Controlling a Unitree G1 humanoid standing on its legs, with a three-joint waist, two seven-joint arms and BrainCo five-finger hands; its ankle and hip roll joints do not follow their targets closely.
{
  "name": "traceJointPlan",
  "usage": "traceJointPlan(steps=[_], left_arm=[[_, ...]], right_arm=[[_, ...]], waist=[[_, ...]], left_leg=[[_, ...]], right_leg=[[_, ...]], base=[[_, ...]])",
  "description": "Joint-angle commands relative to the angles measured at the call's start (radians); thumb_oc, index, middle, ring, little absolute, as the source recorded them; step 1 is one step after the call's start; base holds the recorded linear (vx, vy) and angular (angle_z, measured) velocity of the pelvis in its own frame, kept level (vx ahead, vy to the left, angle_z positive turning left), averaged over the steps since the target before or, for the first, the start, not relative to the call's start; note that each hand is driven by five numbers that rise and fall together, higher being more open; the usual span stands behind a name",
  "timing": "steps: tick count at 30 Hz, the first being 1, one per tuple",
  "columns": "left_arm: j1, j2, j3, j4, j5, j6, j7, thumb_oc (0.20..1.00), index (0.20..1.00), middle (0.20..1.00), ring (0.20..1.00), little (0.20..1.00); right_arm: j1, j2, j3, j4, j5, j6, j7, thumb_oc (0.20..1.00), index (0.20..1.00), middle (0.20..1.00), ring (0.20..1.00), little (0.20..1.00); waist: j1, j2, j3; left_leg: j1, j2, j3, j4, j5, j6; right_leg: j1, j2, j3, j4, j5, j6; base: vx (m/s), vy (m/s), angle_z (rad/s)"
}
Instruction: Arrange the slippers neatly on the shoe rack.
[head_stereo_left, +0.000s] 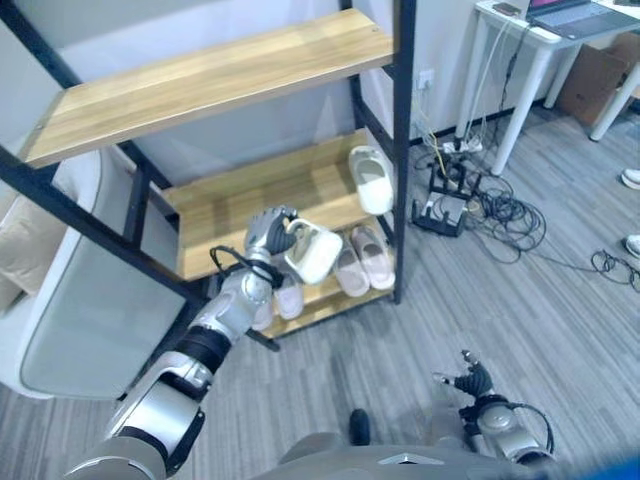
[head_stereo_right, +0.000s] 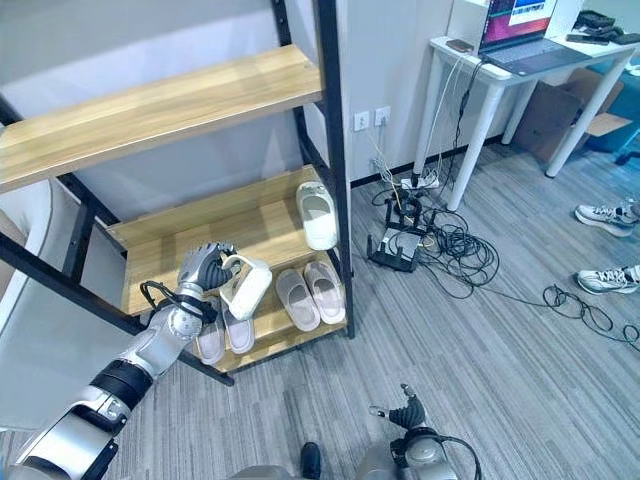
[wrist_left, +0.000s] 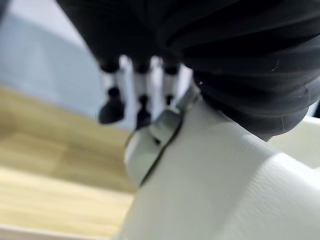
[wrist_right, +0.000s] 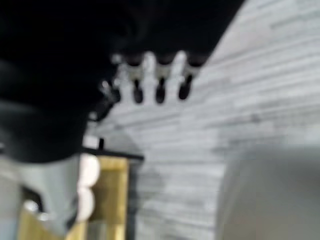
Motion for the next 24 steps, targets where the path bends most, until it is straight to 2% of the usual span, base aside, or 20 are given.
traceJointPlan(steps=[1,5,6,7,8,10,12,13,14,15,16,18,21,24], left_arm=[[-0.039,0.021,0.048,-0.006,-0.029,-0.033,0.039,0.200,0.200,0.200,0.200,0.200],[-0.039,0.021,0.048,-0.006,-0.029,-0.033,0.039,0.200,0.200,0.200,0.200,0.200],[-0.016,0.002,0.070,0.005,-0.097,-0.046,0.027,0.200,0.200,0.200,0.200,0.200],[0.000,0.003,0.100,0.010,-0.154,-0.044,0.019,0.200,0.200,0.200,0.200,0.200],[-0.009,-0.017,0.094,0.005,-0.181,-0.043,0.022,0.200,0.200,0.200,0.200,0.200],[-0.002,-0.027,0.091,0.015,-0.173,-0.039,0.022,0.200,0.200,0.200,0.200,0.200],[0.004,-0.030,0.092,0.024,-0.168,-0.037,0.022,0.200,0.200,0.200,0.200,0.200],[0.009,-0.028,0.097,0.028,-0.164,-0.036,0.025,0.200,0.200,0.200,0.200,0.200],[0.023,-0.016,0.110,0.026,-0.170,-0.038,0.023,0.200,0.200,0.200,0.200,0.200],[0.023,-0.016,0.110,0.026,-0.170,-0.038,0.023,0.200,0.200,0.200,0.200,0.200],[0.047,0.004,0.138,0.021,-0.207,-0.042,0.023,0.200,0.200,0.200,0.200,0.200],[0.061,0.023,0.162,0.018,-0.223,-0.042,0.021,0.200,0.200,0.200,0.200,0.200],[0.089,0.033,0.187,0.017,-0.230,-0.043,0.019,0.200,0.200,0.200,0.200,0.200],[0.120,0.071,0.221,0.017,-0.237,-0.053,0.021,0.200,0.200,0.200,0.200,0.200]], right_arm=[[0.002,-0.037,0.005,-0.028,-0.023,-0.005,-0.003,1.000,1.000,1.000,1.000,1.000],[0.002,-0.037,0.005,-0.028,-0.023,-0.005,-0.003,1.000,1.000,1.000,1.000,1.000],[0.003,-0.032,0.018,-0.014,-0.022,-0.005,0.002,1.000,1.000,1.000,1.000,1.000],[0.027,-0.044,0.032,-0.025,-0.027,-0.010,0.012,1.000,1.000,1.000,1.000,1.000],[0.041,-0.057,0.019,-0.023,-0.003,-0.020,-0.003,1.000,1.000,1.000,1.000,1.000],[0.055,-0.070,0.001,-0.020,0.009,-0.022,-0.008,1.000,1.000,1.000,1.000,1.000],[0.060,-0.073,-0.005,-0.019,0.009,-0.021,-0.011,1.000,1.000,1.000,1.000,1.000],[0.059,-0.076,-0.011,-0.014,0.007,-0.022,-0.017,1.000,1.000,1.000,1.000,1.000],[0.061,-0.074,-0.016,-0.009,0.007,-0.021,-0.021,1.000,1.000,1.000,1.000,1.000],[0.061,-0.074,-0.016,-0.009,0.007,-0.021,-0.021,1.000,1.000,1.000,1.000,1.000],[0.050,-0.072,-0.015,-0.006,0.008,-0.021,-0.031,1.000,1.000,1.000,1.000,1.000],[0.052,-0.070,-0.021,-0.010,0.008,-0.016,-0.032,1.000,1.000,1.000,1.000,1.000],[0.064,-0.068,-0.021,-0.024,-0.008,-0.015,-0.027,1.000,1.000,1.000,1.000,1.000],[0.073,-0.045,0.009,-0.034,-0.045,-0.010,-0.005,1.000,1.000,1.000,1.000,1.000]], waist=[[0.003,-0.001,-0.059],[0.001,-0.001,-0.057],[0.006,-0.008,-0.069],[0.002,-0.015,-0.077],[-0.002,-0.029,-0.061],[-0.007,-0.039,-0.058],[-0.003,-0.042,-0.055],[0.006,-0.048,-0.051],[0.020,-0.050,-0.050],[0.019,-0.050,-0.050],[0.046,-0.047,-0.039],[0.054,-0.040,-0.031],[0.055,-0.030,-0.040],[0.057,-0.029,-0.060]], left_leg=[[0.017,0.051,-0.027,0.040,-0.098,-0.068],[0.019,0.051,-0.028,0.039,-0.098,-0.068],[0.022,0.074,-0.033,0.042,-0.099,-0.090],[0.002,0.123,-0.066,0.074,-0.089,-0.115],[-0.066,0.148,-0.057,0.185,-0.060,-0.125],[-0.079,0.158,-0.017,0.216,-0.056,-0.122],[-0.088,0.154,-0.014,0.220,-0.059,-0.119],[-0.119,0.134,-0.026,0.213,-0.060,-0.118],[-0.141,0.123,-0.053,0.157,-0.024,-0.125],[-0.140,0.123,-0.053,0.155,-0.023,-0.125],[-0.200,0.118,-0.099,0.096,0.051,-0.137],[-0.221,0.128,-0.101,0.046,0.086,-0.140],[-0.191,0.139,-0.097,0.009,0.087,-0.134],[-0.148,0.118,-0.079,0.023,0.058,-0.122]], right_leg=[[0.040,0.055,-0.074,-0.094,0.115,-0.018],[0.043,0.055,-0.075,-0.096,0.116,-0.018],[0.064,0.079,-0.043,-0.115,0.097,-0.011],[0.073,0.135,-0.008,-0.122,0.068,-0.034],[0.103,0.158,-0.053,-0.117,0.037,-0.072],[0.126,0.165,-0.077,-0.121,0.020,-0.086],[0.133,0.169,-0.081,-0.123,0.014,-0.090],[0.138,0.170,-0.085,-0.126,0.009,-0.088],[0.141,0.185,-0.085,-0.118,0.000,-0.092],[0.141,0.185,-0.086,-0.118,0.000,-0.091],[0.152,0.202,-0.080,-0.103,-0.017,-0.091],[0.164,0.213,-0.073,-0.084,-0.037,-0.094],[0.175,0.217,-0.066,-0.077,-0.048,-0.092],[0.198,0.184,-0.025,-0.101,-0.038,-0.075]], base=[[0.07,-0.135,-0.11],[0.03,-0.053,-0.02],[0.20,-0.540,-0.12],[0.21,-0.804,0.06],[0.12,-0.659,0.72],[0.06,-0.264,1.26],[0.05,-0.074,0.54],[0.11,-0.038,0.10],[0.11,-0.039,0.04],[0.16,0.007,-0.03],[0.11,0.033,-0.05],[0.12,0.069,-0.17],[0.13,0.101,-0.23],[0.30,0.294,-0.47]])
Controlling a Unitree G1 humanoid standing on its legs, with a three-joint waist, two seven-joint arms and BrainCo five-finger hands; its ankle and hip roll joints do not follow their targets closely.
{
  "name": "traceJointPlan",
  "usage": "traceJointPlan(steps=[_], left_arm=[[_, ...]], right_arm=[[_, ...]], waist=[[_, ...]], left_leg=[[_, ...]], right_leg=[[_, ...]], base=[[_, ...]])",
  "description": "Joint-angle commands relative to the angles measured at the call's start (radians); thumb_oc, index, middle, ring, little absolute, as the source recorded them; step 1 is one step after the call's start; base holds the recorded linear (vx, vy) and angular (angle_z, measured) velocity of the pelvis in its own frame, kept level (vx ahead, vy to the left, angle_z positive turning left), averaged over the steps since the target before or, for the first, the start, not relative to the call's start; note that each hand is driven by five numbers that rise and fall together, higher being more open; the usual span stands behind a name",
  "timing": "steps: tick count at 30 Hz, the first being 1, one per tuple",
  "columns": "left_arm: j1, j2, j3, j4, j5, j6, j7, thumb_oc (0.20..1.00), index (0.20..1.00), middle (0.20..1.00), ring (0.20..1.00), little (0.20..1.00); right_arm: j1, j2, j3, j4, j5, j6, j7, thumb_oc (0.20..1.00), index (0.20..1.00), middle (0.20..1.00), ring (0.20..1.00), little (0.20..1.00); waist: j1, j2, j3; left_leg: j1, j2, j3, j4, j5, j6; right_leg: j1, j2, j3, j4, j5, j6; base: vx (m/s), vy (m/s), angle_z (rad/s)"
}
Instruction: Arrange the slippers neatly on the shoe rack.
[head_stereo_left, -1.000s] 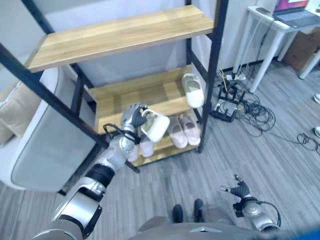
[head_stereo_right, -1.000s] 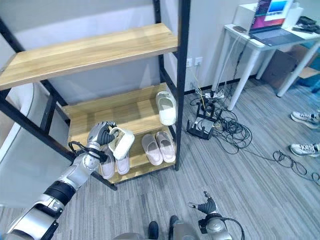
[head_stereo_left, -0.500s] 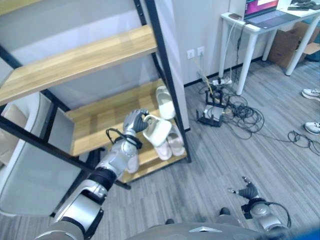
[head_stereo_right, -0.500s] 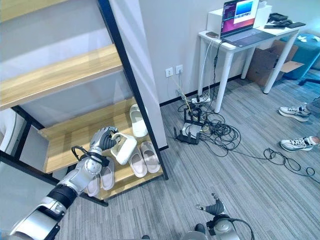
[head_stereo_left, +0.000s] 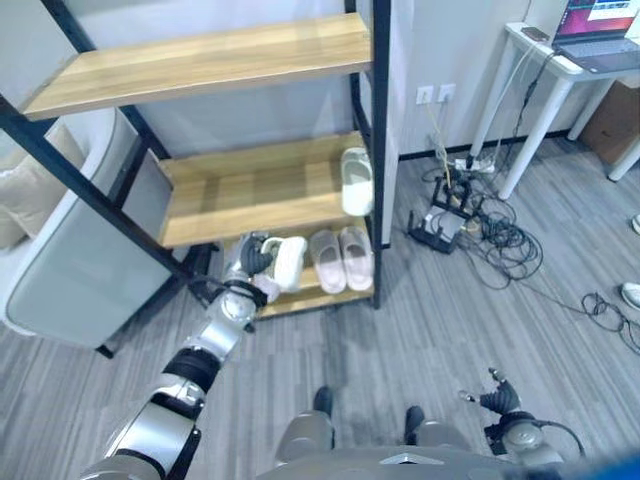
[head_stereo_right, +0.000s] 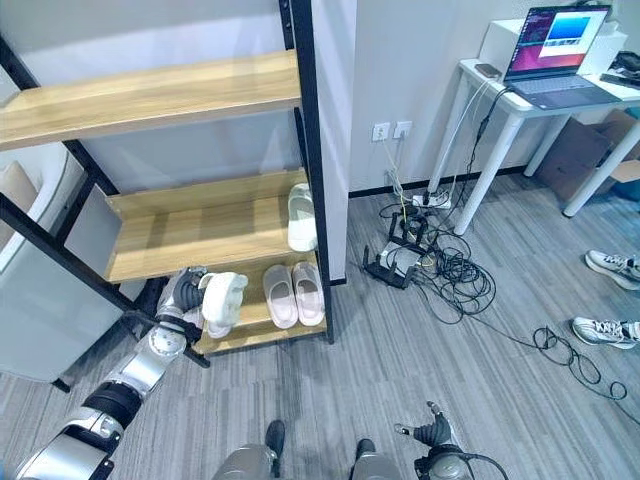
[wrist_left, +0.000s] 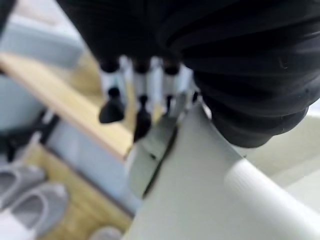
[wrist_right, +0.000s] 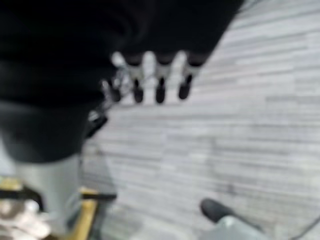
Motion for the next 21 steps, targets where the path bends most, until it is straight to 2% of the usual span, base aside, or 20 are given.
traceJointPlan(steps=[1,4,6,9,13,18,20,21], left_arm=[[-0.006,0.079,0.081,-0.061,-0.019,-0.056,0.027,0.200,0.200,0.200,0.200,0.200],[-0.024,0.105,0.075,-0.082,0.000,-0.068,0.025,0.200,0.200,0.200,0.200,0.200],[-0.087,0.177,0.037,-0.152,0.054,-0.115,0.036,0.200,0.200,0.200,0.200,0.200],[-0.194,0.292,-0.032,-0.226,0.141,-0.139,0.054,0.200,0.200,0.200,0.200,0.200],[-0.363,0.352,-0.140,-0.213,0.227,-0.137,0.080,0.200,0.200,0.200,0.200,0.200],[-0.482,0.396,-0.207,-0.176,0.259,-0.126,0.102,0.200,0.200,0.200,0.200,0.200],[-0.557,0.417,-0.243,-0.151,0.300,-0.112,0.137,0.200,0.200,0.200,0.200,0.200],[-0.614,0.429,-0.278,-0.122,0.373,-0.076,0.193,0.200,0.200,0.200,0.200,0.200]], right_arm=[[0.017,0.029,0.026,-0.035,-0.050,-0.024,0.015,1.000,1.000,1.000,1.000,1.000],[0.012,0.048,0.041,-0.012,-0.053,-0.024,0.027,1.000,1.000,1.000,1.000,1.000],[0.006,0.052,0.052,0.031,-0.055,-0.033,0.038,1.000,1.000,1.000,1.000,1.000],[-0.016,0.036,0.069,0.053,-0.063,-0.043,0.039,1.000,1.000,1.000,1.000,1.000],[-0.047,0.020,0.083,0.053,-0.076,-0.051,0.028,1.000,1.000,1.000,1.000,1.000],[-0.065,0.002,0.096,0.034,-0.080,-0.065,0.019,1.000,1.000,1.000,1.000,1.000],[-0.089,-0.007,0.105,0.025,-0.079,-0.070,0.016,1.000,1.000,1.000,1.000,1.000],[-0.087,-0.016,0.117,0.007,-0.079,-0.085,0.012,1.000,1.000,1.000,1.000,1.000]], waist=[[-0.005,-0.018,-0.061],[-0.001,-0.024,-0.060],[-0.007,-0.024,-0.054],[-0.017,-0.024,-0.023],[-0.036,-0.024,0.015],[-0.053,-0.028,0.051],[-0.061,-0.030,0.075],[-0.074,-0.037,0.096]], left_leg=[[0.024,0.005,-0.004,-0.116,0.107,-0.008],[0.027,-0.011,0.013,-0.094,0.079,0.004],[0.013,-0.037,0.029,-0.077,0.051,0.019],[-0.041,-0.050,0.045,-0.063,0.043,0.024],[-0.099,-0.059,0.061,-0.054,0.041,0.030],[-0.155,-0.067,0.076,-0.035,0.040,0.033],[-0.193,-0.074,0.083,-0.004,0.032,0.033],[-0.212,-0.074,0.088,0.013,0.026,0.034]], right_leg=[[0.189,-0.010,0.022,-0.159,-0.029,0.047],[0.195,-0.030,0.030,-0.167,-0.025,0.059],[0.176,-0.055,0.043,-0.178,-0.007,0.081],[0.114,-0.071,0.059,-0.179,0.016,0.097],[0.048,-0.083,0.079,-0.182,0.046,0.112],[-0.010,-0.094,0.090,-0.184,0.077,0.123],[-0.045,-0.096,0.102,-0.181,0.086,0.125],[-0.065,-0.096,0.112,-0.177,0.096,0.128]], base=[[0.13,0.152,-0.43],[0.11,0.185,-0.25],[0.09,0.291,-0.01],[-0.08,0.164,-0.10],[-0.09,0.134,-0.10],[-0.05,0.091,-0.22],[-0.06,0.105,-0.18],[-0.02,0.073,-0.14]])
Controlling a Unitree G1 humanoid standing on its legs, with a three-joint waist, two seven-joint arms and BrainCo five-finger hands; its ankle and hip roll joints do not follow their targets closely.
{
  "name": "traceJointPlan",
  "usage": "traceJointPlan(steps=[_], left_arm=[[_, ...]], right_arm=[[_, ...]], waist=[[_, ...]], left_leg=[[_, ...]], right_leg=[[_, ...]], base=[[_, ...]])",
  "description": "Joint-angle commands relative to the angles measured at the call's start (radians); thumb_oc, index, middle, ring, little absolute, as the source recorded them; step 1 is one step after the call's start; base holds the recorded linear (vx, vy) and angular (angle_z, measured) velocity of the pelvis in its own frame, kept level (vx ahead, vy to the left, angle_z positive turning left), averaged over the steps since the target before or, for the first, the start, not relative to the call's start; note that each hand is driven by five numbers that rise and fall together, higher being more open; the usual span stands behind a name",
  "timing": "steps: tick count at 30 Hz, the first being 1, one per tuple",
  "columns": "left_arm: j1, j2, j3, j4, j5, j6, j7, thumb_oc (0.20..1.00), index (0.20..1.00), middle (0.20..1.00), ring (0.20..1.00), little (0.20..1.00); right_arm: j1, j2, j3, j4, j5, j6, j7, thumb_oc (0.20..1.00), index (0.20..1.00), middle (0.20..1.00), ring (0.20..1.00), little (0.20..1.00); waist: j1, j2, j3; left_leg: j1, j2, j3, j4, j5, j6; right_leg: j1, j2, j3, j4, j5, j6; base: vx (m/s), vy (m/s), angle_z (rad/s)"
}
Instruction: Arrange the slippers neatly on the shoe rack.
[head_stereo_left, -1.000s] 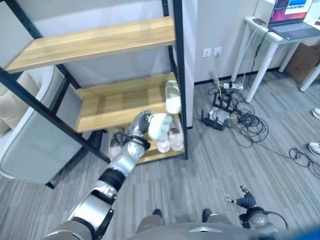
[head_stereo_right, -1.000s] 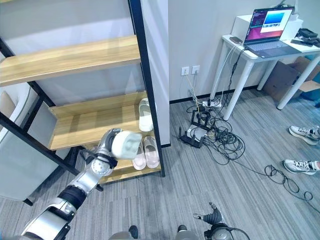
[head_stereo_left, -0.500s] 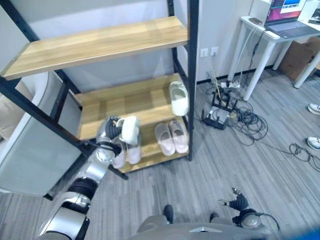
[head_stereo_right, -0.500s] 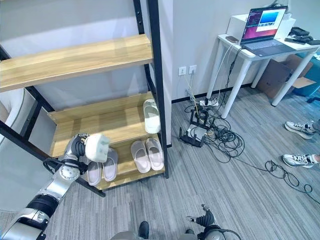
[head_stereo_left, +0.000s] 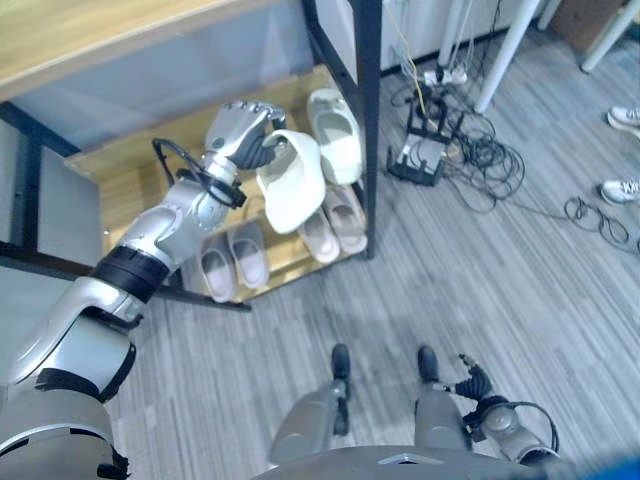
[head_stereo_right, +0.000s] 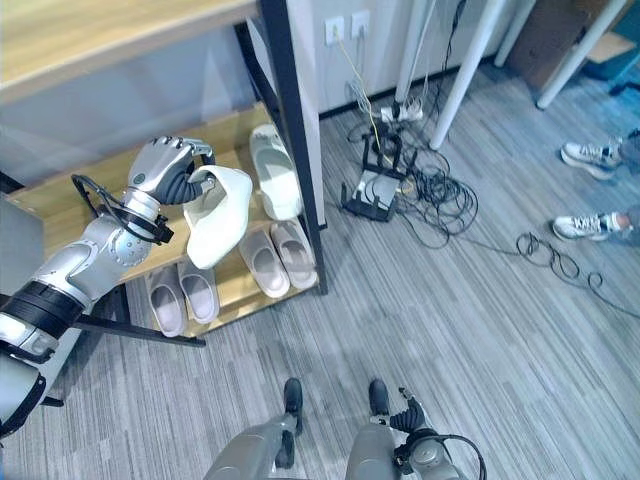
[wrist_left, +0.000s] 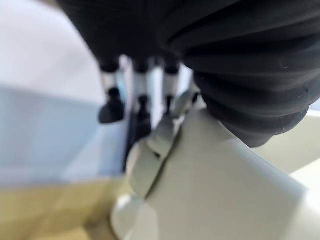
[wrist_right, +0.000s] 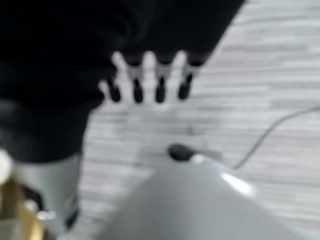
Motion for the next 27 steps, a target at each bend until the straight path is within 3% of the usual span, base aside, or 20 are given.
traceJointPlan(steps=[1,7,12,16,24,27], left_arm=[[-0.123,0.039,0.033,0.082,0.150,0.070,0.161,0.200,0.200,0.200,0.200,0.200],[-0.228,0.062,-0.058,0.154,0.294,0.169,0.236,0.200,0.200,0.200,0.200,0.200],[-0.297,0.140,-0.092,0.155,0.364,0.234,0.313,0.200,0.200,0.200,0.200,0.200],[-0.260,0.155,-0.092,0.138,0.407,0.251,0.337,0.200,0.200,0.200,0.200,0.200],[-0.253,0.180,-0.055,0.097,0.381,0.247,0.396,0.200,0.200,0.200,0.200,0.200],[-0.348,0.196,-0.135,0.099,0.405,0.258,0.418,0.200,0.200,0.200,0.200,0.200]], right_arm=[[0.003,-0.035,0.035,-0.061,-0.017,-0.053,-0.020,1.000,1.000,1.000,1.000,1.000],[-0.016,-0.050,0.035,-0.083,-0.001,-0.083,-0.049,1.000,1.000,1.000,1.000,1.000],[0.011,-0.076,0.016,-0.118,-0.005,-0.104,-0.073,1.000,1.000,1.000,1.000,1.000],[0.028,-0.069,-0.048,-0.087,0.051,-0.111,-0.090,1.000,1.000,1.000,1.000,1.000],[0.056,-0.057,-0.030,-0.091,0.034,-0.104,-0.089,1.000,1.000,1.000,1.000,1.000],[-0.003,-0.057,0.036,-0.055,-0.005,-0.093,-0.086,1.000,1.000,1.000,1.000,1.000]], waist=[[0.002,-0.006,-0.010],[-0.011,-0.034,0.021],[-0.016,-0.056,0.020],[-0.011,-0.065,0.008],[-0.007,-0.080,0.004],[-0.006,-0.091,0.019]], left_leg=[[-0.066,0.036,-0.048,0.085,-0.076,-0.042],[-0.106,0.043,-0.032,0.098,-0.085,-0.036],[-0.129,0.048,-0.022,0.119,-0.101,-0.036],[-0.138,0.044,-0.026,0.128,-0.111,-0.033],[-0.161,0.036,-0.038,0.140,-0.120,-0.029],[-0.192,0.043,-0.044,0.147,-0.115,-0.029]], right_leg=[[0.059,0.001,0.002,0.062,-0.061,0.041],[0.021,-0.002,0.020,0.045,-0.013,0.054],[0.018,-0.007,0.025,0.011,0.032,0.067],[0.024,-0.014,0.012,0.007,0.042,0.071],[0.016,-0.019,-0.011,0.018,0.065,0.074],[-0.009,-0.016,-0.025,0.032,0.066,0.077]], base=[[-0.01,0.051,-0.10],[0.01,0.049,-0.18],[0.04,0.048,-0.10],[0.04,0.041,0.01],[0.01,0.019,0.03],[-0.03,-0.010,0.08]])
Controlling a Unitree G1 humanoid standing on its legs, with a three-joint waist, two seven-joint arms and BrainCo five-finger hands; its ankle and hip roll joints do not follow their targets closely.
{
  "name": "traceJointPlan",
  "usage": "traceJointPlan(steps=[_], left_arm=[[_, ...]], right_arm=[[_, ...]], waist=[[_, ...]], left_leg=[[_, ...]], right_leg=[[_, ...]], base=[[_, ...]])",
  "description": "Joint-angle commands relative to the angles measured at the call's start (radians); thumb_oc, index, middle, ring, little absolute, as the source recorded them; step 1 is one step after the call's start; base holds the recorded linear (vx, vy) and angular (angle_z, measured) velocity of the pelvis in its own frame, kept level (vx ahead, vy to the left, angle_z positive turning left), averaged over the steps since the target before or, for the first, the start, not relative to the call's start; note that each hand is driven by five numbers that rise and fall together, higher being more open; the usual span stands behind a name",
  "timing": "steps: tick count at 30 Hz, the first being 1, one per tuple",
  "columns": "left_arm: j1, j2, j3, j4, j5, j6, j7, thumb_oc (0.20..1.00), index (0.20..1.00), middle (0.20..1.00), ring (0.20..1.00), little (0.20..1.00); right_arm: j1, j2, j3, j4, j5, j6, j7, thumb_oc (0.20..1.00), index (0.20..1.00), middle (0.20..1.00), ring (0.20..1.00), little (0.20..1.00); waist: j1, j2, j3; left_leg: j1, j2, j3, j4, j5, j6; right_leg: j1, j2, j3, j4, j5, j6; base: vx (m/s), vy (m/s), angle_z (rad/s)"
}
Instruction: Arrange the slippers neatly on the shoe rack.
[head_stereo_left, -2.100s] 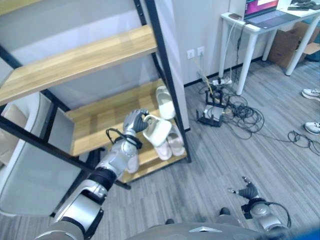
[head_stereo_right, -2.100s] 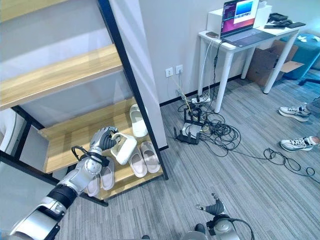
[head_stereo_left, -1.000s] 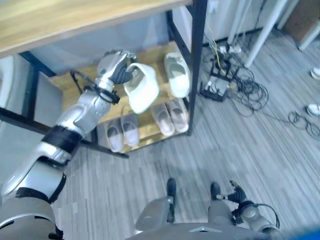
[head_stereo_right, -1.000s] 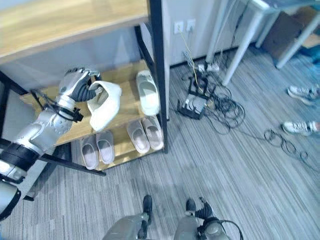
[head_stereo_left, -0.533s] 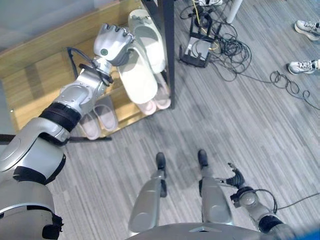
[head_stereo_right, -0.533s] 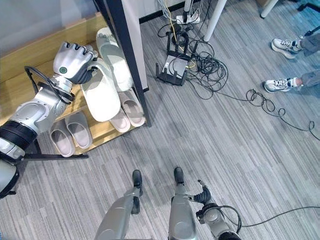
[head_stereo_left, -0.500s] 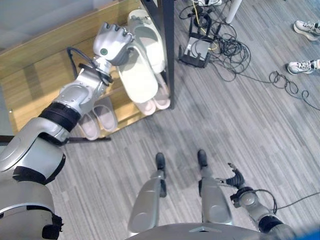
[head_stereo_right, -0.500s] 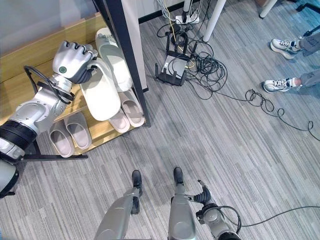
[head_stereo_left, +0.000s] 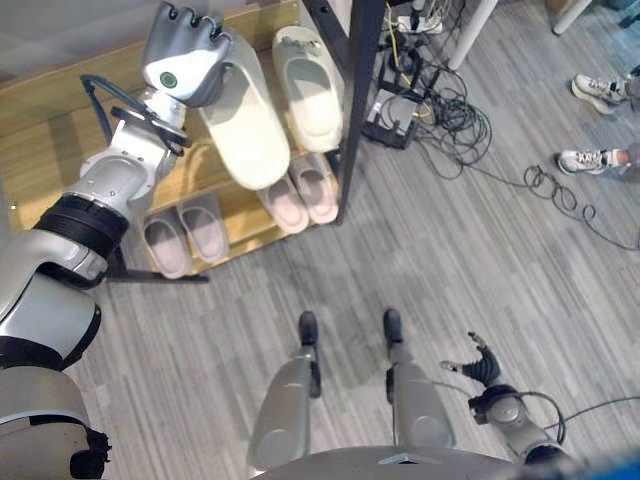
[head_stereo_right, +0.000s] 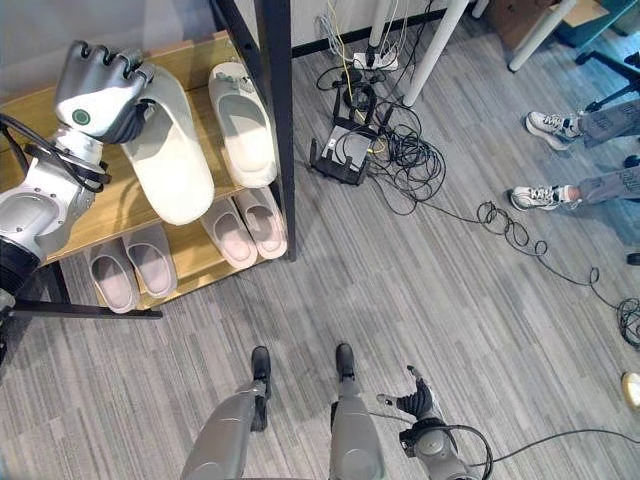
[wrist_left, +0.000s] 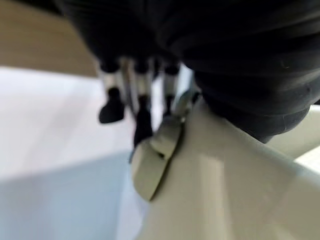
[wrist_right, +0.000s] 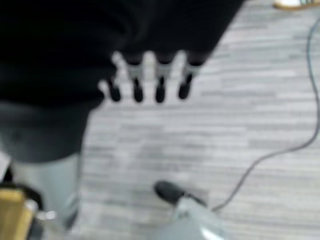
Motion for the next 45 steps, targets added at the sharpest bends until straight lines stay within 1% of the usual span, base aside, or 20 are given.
traceJointPlan(steps=[1,4,8,9,10,13,17,20,24,26,27,28,29,31,34,35,37,39,42,45], left_arm=[[-0.125,0.048,0.016,0.000,0.016,0.036,0.077,0.200,0.200,0.200,0.200,0.200],[-0.199,0.040,-0.030,0.009,0.010,0.038,0.092,0.200,0.200,0.200,0.200,0.200],[-0.231,0.059,-0.038,0.021,-0.006,0.037,0.105,0.200,0.200,0.200,0.200,0.200],[-0.254,0.074,-0.049,0.025,-0.008,0.035,0.116,0.200,0.200,0.200,0.200,0.200],[-0.253,0.074,-0.050,0.025,-0.008,0.035,0.116,0.200,0.200,0.200,0.200,0.200],[-0.281,0.089,-0.061,0.033,-0.018,0.039,0.129,0.200,0.200,0.200,0.200,0.200],[-0.315,0.107,-0.092,0.054,-0.016,0.043,0.129,0.200,0.200,0.200,0.200,0.200],[-0.304,0.111,-0.085,0.051,-0.018,0.049,0.130,0.200,0.200,0.200,0.200,0.200],[-0.292,0.086,-0.057,0.070,-0.042,0.061,0.142,0.200,0.200,0.200,0.200,0.200],[-0.305,0.084,-0.061,0.077,-0.044,0.064,0.144,0.200,0.200,0.200,0.200,0.200],[-0.340,0.088,-0.103,0.085,-0.018,0.074,0.140,0.200,0.200,0.200,0.200,0.200],[-0.344,0.087,-0.107,0.086,-0.018,0.074,0.140,0.200,0.200,0.200,0.200,0.200],[-0.360,0.088,-0.152,0.088,0.020,0.075,0.123,0.200,0.200,0.200,0.200,0.200],[-0.367,0.082,-0.172,0.096,0.032,0.078,0.116,0.200,0.200,0.200,0.200,0.200],[-0.372,0.057,-0.176,0.141,0.021,0.090,0.104,0.200,0.200,0.200,0.200,0.200],[-0.372,0.056,-0.176,0.141,0.021,0.089,0.104,0.200,0.200,0.200,0.200,0.200],[-0.382,0.039,-0.104,0.185,-0.070,0.111,0.128,0.200,0.200,0.200,0.200,0.200],[-0.417,0.045,-0.109,0.168,-0.068,0.111,0.127,0.200,0.200,0.200,0.200,0.200],[-0.430,0.047,-0.121,0.175,-0.053,0.117,0.115,0.200,0.200,0.200,0.200,0.200],[-0.441,0.021,-0.140,0.219,-0.045,0.116,0.088,0.200,0.200,0.200,0.200,0.200]], right_arm=[[-0.016,-0.049,0.032,0.001,-0.014,-0.001,-0.008,1.000,1.000,1.000,1.000,1.000],[0.000,-0.045,0.011,0.025,-0.002,-0.002,-0.019,1.000,1.000,1.000,1.000,1.000],[0.016,-0.038,0.005,0.034,0.001,-0.006,-0.024,1.000,1.000,1.000,1.000,1.000],[0.021,-0.037,0.004,0.039,0.002,-0.009,-0.023,1.000,1.000,1.000,1.000,1.000],[0.022,-0.037,0.004,0.039,0.002,-0.009,-0.023,1.000,1.000,1.000,1.000,1.000],[0.034,-0.040,-0.013,0.034,0.014,-0.015,-0.028,1.000,1.000,1.000,1.000,1.000],[0.030,-0.040,-0.014,0.024,0.018,-0.019,-0.032,1.000,1.000,1.000,1.000,1.000],[0.018,-0.036,-0.014,0.009,0.021,-0.019,-0.043,1.000,1.000,1.000,1.000,1.000],[-0.012,-0.021,0.006,-0.004,0.016,-0.016,-0.056,1.000,1.000,1.000,1.000,1.000],[-0.013,-0.022,0.009,-0.004,0.014,-0.015,-0.058,1.000,1.000,1.000,1.000,1.000],[-0.016,-0.025,0.005,-0.006,0.015,-0.021,-0.064,1.000,1.000,1.000,1.000,1.000],[-0.016,-0.023,0.005,-0.005,0.015,-0.021,-0.064,1.000,1.000,1.000,1.000,1.000],[-0.019,-0.025,-0.016,0.002,0.043,-0.031,-0.069,1.000,1.000,1.000,1.000,1.000],[-0.021,-0.027,-0.028,0.004,0.055,-0.034,-0.073,1.000,1.000,1.000,1.000,1.000],[-0.011,-0.022,-0.034,0.000,0.078,-0.040,-0.079,1.000,1.000,1.000,1.000,1.000],[-0.011,-0.022,-0.034,0.000,0.078,-0.040,-0.079,1.000,1.000,1.000,1.000,1.000],[-0.018,-0.004,-0.037,0.000,0.100,-0.034,-0.084,1.000,1.000,1.000,1.000,1.000],[0.016,-0.004,-0.044,0.006,0.084,-0.035,-0.086,1.000,1.000,1.000,1.000,1.000],[0.031,-0.001,-0.050,0.019,0.079,-0.039,-0.087,1.000,1.000,1.000,1.000,1.000],[0.028,0.001,-0.047,0.034,0.079,-0.037,-0.082,1.000,1.000,1.000,1.000,1.000]], waist=[[0.002,0.041,-0.001],[-0.008,0.022,0.002],[-0.010,0.014,0.009],[-0.015,0.007,0.011],[-0.014,0.008,0.012],[-0.020,0.001,0.012],[-0.023,0.001,0.020],[-0.026,0.008,0.028],[-0.028,0.019,0.038],[-0.032,0.019,0.039],[-0.042,0.023,0.039],[-0.041,0.022,0.039],[-0.046,0.028,0.040],[-0.049,0.030,0.040],[-0.068,0.039,0.038],[-0.067,0.039,0.038],[-0.074,0.034,0.043],[-0.078,0.021,0.044],[-0.077,0.017,0.046],[-0.081,0.016,0.044]], left_leg=[[-0.032,0.015,-0.085,-0.009,-0.047,-0.039],[-0.065,0.020,-0.094,-0.007,-0.045,-0.041],[-0.086,0.024,-0.092,-0.001,-0.047,-0.042],[-0.100,0.024,-0.094,0.002,-0.048,-0.043],[-0.097,0.025,-0.094,0.005,-0.054,-0.043],[-0.116,0.027,-0.095,-0.001,-0.051,-0.046],[-0.127,0.030,-0.086,-0.008,-0.048,-0.046],[-0.139,0.028,-0.082,-0.009,-0.046,-0.046],[-0.157,0.026,-0.074,-0.001,-0.051,-0.044],[-0.166,0.026,-0.071,0.006,-0.053,-0.043],[-0.174,0.025,-0.065,0.006,-0.055,-0.042],[-0.175,0.025,-0.065,0.006,-0.054,-0.042],[-0.179,0.022,-0.062,0.000,-0.053,-0.041],[-0.188,0.022,-0.062,0.004,-0.054,-0.041],[-0.205,0.021,-0.051,0.018,-0.064,-0.036],[-0.205,0.021,-0.051,0.018,-0.064,-0.036],[-0.218,0.043,-0.033,0.023,-0.059,-0.036],[-0.214,0.047,-0.028,0.001,-0.054,-0.041],[-0.203,0.040,-0.029,-0.018,-0.051,-0.042],[-0.201,0.035,-0.031,-0.015,-0.054,-0.042]], right_leg=[[0.098,-0.031,-0.053,0.032,0.041,0.083],[0.080,-0.033,-0.070,0.018,0.067,0.087],[0.074,-0.034,-0.076,0.003,0.070,0.091],[0.067,-0.035,-0.077,-0.005,0.085,0.094],[0.070,-0.034,-0.077,-0.005,0.082,0.094],[0.058,-0.034,-0.076,-0.019,0.104,0.097],[0.051,-0.039,-0.085,-0.025,0.116,0.101],[0.041,-0.045,-0.090,-0.023,0.127,0.103],[0.022,-0.054,-0.099,-0.022,0.129,0.103],[0.017,-0.056,-0.100,-0.022,0.133,0.105],[0.011,-0.060,-0.098,-0.029,0.149,0.109],[0.010,-0.060,-0.097,-0.029,0.149,0.109],[0.006,-0.064,-0.097,-0.035,0.155,0.113],[0.002,-0.067,-0.098,-0.037,0.158,0.114],[-0.014,-0.077,-0.094,-0.033,0.181,0.117],[-0.014,-0.077,-0.094,-0.033,0.181,0.117],[-0.018,-0.078,-0.128,-0.040,0.193,0.122],[-0.009,-0.076,-0.147,-0.058,0.205,0.122],[-0.006,-0.077,-0.156,-0.061,0.212,0.122],[-0.008,-0.079,-0.161,-0.059,0.211,0.122]], base=[[-0.04,-0.041,0.10],[0.00,-0.006,0.18],[0.02,0.033,0.04],[0.00,0.000,0.00],[0.00,0.000,0.00],[0.03,0.025,0.03],[0.01,0.021,-0.01],[0.01,0.043,-0.03],[0.00,0.049,-0.01],[0.00,0.000,0.00],[0.00,0.000,0.00],[0.03,0.052,-0.02],[0.02,0.031,-0.02],[0.01,0.021,-0.01],[0.01,0.012,-0.01],[0.02,0.044,-0.04],[0.00,0.016,-0.22],[-0.01,-0.040,-0.40],[0.00,0.009,-0.11],[0.00,0.003,0.01]])
